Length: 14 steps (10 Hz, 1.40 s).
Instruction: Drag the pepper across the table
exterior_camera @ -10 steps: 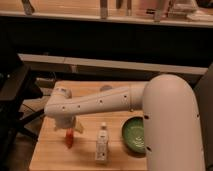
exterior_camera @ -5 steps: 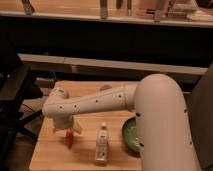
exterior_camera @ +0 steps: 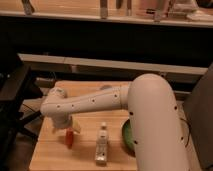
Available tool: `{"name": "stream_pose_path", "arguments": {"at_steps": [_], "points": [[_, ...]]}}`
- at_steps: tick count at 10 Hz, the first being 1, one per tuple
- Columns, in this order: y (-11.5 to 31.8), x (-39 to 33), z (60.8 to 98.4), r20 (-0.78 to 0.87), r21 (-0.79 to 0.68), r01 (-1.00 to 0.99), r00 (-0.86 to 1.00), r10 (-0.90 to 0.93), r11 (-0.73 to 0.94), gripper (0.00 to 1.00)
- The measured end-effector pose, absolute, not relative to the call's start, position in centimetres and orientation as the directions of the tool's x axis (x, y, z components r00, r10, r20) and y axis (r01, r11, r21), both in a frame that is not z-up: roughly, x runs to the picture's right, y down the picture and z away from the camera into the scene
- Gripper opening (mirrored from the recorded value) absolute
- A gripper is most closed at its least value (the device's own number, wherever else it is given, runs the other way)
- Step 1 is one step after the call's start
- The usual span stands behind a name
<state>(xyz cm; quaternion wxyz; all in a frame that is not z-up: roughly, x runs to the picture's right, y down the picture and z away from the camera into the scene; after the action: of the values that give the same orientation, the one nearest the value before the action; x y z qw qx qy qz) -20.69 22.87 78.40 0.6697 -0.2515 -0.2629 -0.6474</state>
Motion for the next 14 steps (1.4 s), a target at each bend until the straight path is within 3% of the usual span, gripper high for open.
{"name": "stream_pose_path", "arguments": {"at_steps": [14], "points": [[24.0,-21.2,80.6,0.703,0.019,0.998,-0.061,-0.709,-0.067,0.8]]}}
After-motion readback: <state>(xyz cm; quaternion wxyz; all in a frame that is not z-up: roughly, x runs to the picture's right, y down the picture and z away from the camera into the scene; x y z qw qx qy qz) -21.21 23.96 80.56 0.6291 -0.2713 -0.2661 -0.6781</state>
